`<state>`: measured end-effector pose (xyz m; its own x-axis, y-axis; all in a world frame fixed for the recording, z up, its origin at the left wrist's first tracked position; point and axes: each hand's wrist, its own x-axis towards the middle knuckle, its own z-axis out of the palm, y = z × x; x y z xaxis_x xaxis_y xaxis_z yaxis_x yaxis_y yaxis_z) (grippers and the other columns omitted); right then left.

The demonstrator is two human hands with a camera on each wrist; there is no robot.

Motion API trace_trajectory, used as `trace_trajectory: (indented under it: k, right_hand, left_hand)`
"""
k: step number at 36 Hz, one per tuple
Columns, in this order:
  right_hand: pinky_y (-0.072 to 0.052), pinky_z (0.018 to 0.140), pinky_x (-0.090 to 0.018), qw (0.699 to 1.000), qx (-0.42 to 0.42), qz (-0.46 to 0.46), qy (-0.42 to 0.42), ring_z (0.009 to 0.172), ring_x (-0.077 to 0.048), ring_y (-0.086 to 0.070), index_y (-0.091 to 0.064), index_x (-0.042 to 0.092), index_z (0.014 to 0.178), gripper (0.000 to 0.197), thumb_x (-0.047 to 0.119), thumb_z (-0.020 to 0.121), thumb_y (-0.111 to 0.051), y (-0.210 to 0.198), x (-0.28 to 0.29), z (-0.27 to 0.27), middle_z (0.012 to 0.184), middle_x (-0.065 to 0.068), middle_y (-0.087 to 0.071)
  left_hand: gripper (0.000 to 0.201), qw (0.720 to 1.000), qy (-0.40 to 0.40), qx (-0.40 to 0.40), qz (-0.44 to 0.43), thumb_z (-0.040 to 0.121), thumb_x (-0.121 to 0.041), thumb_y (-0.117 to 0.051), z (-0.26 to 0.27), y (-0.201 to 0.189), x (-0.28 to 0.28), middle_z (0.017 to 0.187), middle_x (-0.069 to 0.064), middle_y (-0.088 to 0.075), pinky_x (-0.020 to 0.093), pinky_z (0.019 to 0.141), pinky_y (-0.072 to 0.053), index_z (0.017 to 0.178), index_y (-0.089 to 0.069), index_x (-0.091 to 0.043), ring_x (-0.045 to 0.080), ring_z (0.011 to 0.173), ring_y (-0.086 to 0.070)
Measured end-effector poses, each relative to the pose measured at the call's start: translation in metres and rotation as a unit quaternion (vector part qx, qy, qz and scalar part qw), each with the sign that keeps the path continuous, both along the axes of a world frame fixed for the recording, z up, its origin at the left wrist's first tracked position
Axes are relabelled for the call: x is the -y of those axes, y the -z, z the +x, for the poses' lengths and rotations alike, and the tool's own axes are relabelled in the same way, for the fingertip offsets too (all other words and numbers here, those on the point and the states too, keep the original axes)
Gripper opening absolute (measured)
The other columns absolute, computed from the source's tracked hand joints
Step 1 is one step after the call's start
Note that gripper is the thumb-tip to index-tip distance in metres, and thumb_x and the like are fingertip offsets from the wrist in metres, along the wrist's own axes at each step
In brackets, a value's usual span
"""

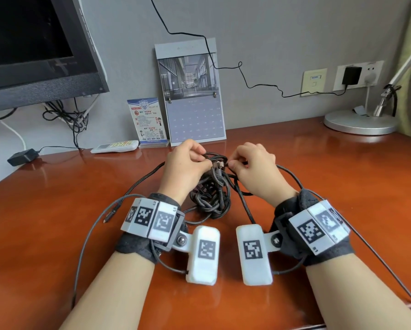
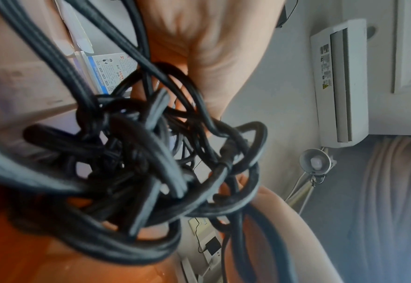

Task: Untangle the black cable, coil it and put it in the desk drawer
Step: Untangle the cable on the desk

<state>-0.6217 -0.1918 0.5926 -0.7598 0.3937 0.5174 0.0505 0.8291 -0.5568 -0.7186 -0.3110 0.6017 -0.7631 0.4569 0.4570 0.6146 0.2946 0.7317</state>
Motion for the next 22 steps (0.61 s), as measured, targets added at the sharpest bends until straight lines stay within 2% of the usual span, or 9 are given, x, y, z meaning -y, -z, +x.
trace_trajectory:
  k: [2,4,6,9,13,16,18,20,22]
  right_hand:
    - [-0.016,0.080,-0.027,1.000,-0.019,-0.005,0.011,0.090,-0.011,-0.033,-0.054,0.016,0.078,0.018,0.008,0.093,-0.046,0.000,0.000,0.000,0.090,0.008,-0.049]
    - [-0.015,0.079,-0.027,0.999,-0.037,-0.018,0.017,0.090,-0.012,-0.031,-0.051,0.013,0.076,0.020,0.004,0.092,-0.043,0.000,0.001,0.000,0.090,0.006,-0.047]
    - [-0.015,0.079,-0.027,0.998,-0.053,-0.034,0.024,0.091,-0.013,-0.031,-0.048,0.014,0.074,0.022,0.002,0.091,-0.042,-0.001,0.003,0.000,0.092,0.003,-0.048]
    - [-0.019,0.078,-0.029,0.993,-0.093,-0.060,0.043,0.092,-0.015,-0.033,-0.046,0.014,0.075,0.021,0.003,0.093,-0.041,-0.005,0.003,0.001,0.094,-0.001,-0.048]
    - [-0.024,0.079,-0.031,0.970,-0.187,-0.115,0.101,0.098,-0.024,-0.040,-0.054,0.008,0.083,0.018,0.007,0.096,-0.042,-0.013,-0.006,0.005,0.094,-0.005,-0.047]
    - [-0.026,0.084,-0.033,0.961,-0.198,-0.136,0.139,0.107,-0.029,-0.040,-0.057,0.002,0.091,0.020,0.008,0.097,-0.040,-0.015,-0.009,0.007,0.105,-0.014,-0.050]
    - [-0.027,0.087,-0.035,0.953,-0.196,-0.155,0.172,0.111,-0.028,-0.039,-0.057,0.004,0.095,0.021,0.011,0.098,-0.038,-0.015,-0.009,0.007,0.113,-0.014,-0.050]
    - [-0.028,0.089,-0.036,0.940,-0.194,-0.179,0.216,0.115,-0.028,-0.037,-0.057,0.007,0.099,0.022,0.013,0.098,-0.036,-0.015,-0.013,0.007,0.119,-0.013,-0.047]
    - [-0.028,0.092,-0.037,0.917,-0.198,-0.216,0.270,0.119,-0.027,-0.035,-0.056,0.007,0.106,0.025,0.016,0.099,-0.034,-0.014,-0.020,0.009,0.125,-0.013,-0.044]
  left_hand:
    - [0.025,1.000,-0.004,0.018,0.004,0.078,-0.011,-0.072,0.000,-0.002,0.002,0.078,-0.006,-0.065,0.008,0.052,-0.038,0.094,-0.054,-0.020,0.004,0.066,-0.057]
    - [0.039,0.999,-0.016,0.034,0.010,0.079,-0.014,-0.073,0.000,-0.002,0.003,0.080,-0.008,-0.065,0.014,0.059,-0.040,0.111,-0.051,-0.018,0.006,0.071,-0.059]
    - [0.053,0.999,-0.033,0.041,0.012,0.080,-0.015,-0.073,-0.001,-0.003,0.004,0.079,-0.011,-0.063,0.015,0.062,-0.040,0.125,-0.046,-0.015,0.005,0.074,-0.059]
    - [0.059,0.997,-0.059,0.053,0.013,0.083,-0.014,-0.071,-0.005,-0.004,0.007,0.077,-0.012,-0.060,0.016,0.062,-0.040,0.134,-0.041,-0.011,0.003,0.073,-0.056]
    - [0.048,0.994,-0.092,0.065,0.010,0.087,-0.003,-0.061,-0.018,-0.004,0.019,0.088,0.001,-0.066,0.026,0.075,-0.044,0.131,-0.044,-0.008,0.017,0.087,-0.062]
    - [0.041,0.991,-0.109,0.075,-0.001,0.086,0.005,-0.055,-0.027,-0.003,0.026,0.088,0.004,-0.064,0.030,0.078,-0.047,0.124,-0.048,-0.008,0.023,0.090,-0.062]
    - [0.037,0.990,-0.113,0.081,0.006,0.085,0.008,-0.052,-0.031,-0.002,0.027,0.087,0.004,-0.064,0.029,0.074,-0.048,0.118,-0.052,-0.009,0.023,0.087,-0.061]
    - [0.034,0.991,-0.109,0.082,0.008,0.085,0.009,-0.049,-0.032,-0.001,0.026,0.080,0.000,-0.063,0.022,0.063,-0.045,0.111,-0.055,-0.011,0.020,0.082,-0.060]
    - [0.032,0.990,-0.109,0.084,0.012,0.085,0.008,-0.050,-0.033,-0.002,0.027,0.075,-0.003,-0.060,0.021,0.061,-0.043,0.109,-0.056,-0.013,0.019,0.079,-0.059]
